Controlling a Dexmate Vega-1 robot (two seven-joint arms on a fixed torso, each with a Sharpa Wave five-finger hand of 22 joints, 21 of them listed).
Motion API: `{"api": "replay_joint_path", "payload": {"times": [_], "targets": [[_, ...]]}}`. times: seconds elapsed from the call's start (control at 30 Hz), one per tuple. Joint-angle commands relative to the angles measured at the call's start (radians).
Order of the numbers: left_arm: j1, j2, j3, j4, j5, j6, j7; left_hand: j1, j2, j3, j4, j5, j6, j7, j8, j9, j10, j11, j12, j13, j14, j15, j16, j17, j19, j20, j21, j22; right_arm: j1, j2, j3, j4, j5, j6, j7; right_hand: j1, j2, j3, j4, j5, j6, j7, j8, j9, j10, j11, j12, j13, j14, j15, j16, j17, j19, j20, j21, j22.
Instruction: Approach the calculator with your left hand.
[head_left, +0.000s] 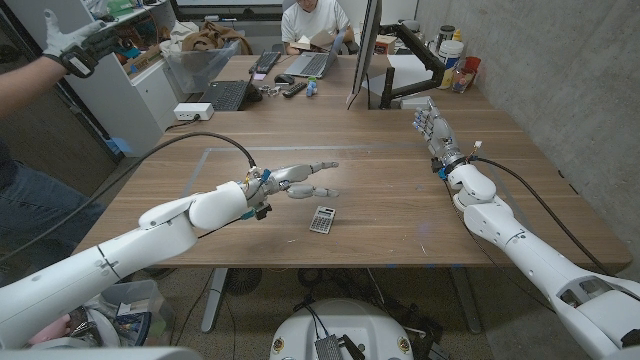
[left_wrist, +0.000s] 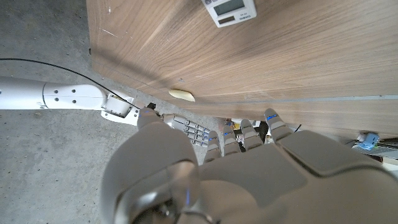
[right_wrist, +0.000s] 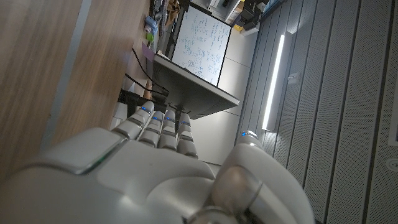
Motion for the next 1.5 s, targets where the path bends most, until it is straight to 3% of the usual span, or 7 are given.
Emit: {"api": "replay_joint_path", "payload": {"times": [0.03,0.53,1.07,1.5], "targets": [[0.027,0.035,-0.006,-0.030,0.014,0.029,-0.015,0.012,0.001,-0.003,-0.009,-0.003,0.003,0.001,0.002,0.006,0.002,-0.005,0.006,0.001,0.007,0.000,0.000,0.004,0.000,0.003,-0.003,0.004,0.001,0.000,-0.001,-0.002,-0.001,-0.004,0.001,0.001,0.005,-0.003,-0.004,0.007,0.003,-0.008,0.004,0.002,0.006,-0.001,0.006,0.002,0.006,0.001,0.001,0.005,0.000,0.004,-0.002,0.006],[0.047,0.072,-0.012,-0.061,0.032,0.082,-0.030,0.014,0.002,-0.002,-0.009,-0.004,0.005,0.001,0.003,0.006,0.002,-0.004,0.006,0.002,0.007,0.000,0.000,0.004,0.001,0.003,-0.003,0.004,0.001,-0.014,-0.009,-0.007,-0.028,-0.010,-0.020,0.001,0.006,-0.004,-0.005,0.007,0.002,-0.008,0.003,0.002,0.007,-0.002,0.006,0.002,0.006,0.002,0.000,0.005,0.000,0.004,-0.002,0.006],[-0.004,0.029,0.043,-0.032,0.067,0.105,-0.085,0.016,0.002,-0.002,-0.009,-0.005,0.007,0.001,0.003,0.006,0.007,-0.007,0.008,0.003,0.009,0.000,0.000,0.004,0.002,0.003,-0.002,0.004,0.007,-0.016,-0.009,0.022,-0.033,-0.003,-0.022,0.001,0.006,-0.005,-0.007,0.008,0.003,-0.009,0.004,0.002,0.006,-0.004,0.005,0.003,0.011,0.003,0.001,0.005,0.000,0.004,-0.002,0.006],[-0.012,0.027,0.056,-0.039,0.072,0.136,-0.103,0.017,0.002,-0.002,-0.009,-0.007,0.007,-0.001,0.003,0.006,0.009,-0.009,0.008,0.003,0.010,-0.002,0.001,0.004,0.002,0.004,-0.002,0.004,0.018,-0.016,-0.007,0.044,-0.034,-0.004,-0.012,0.001,0.007,-0.006,-0.007,0.008,0.003,-0.010,0.004,0.002,0.007,-0.003,0.006,0.003,0.011,0.002,0.001,0.006,0.001,0.005,-0.001,0.006]]}}
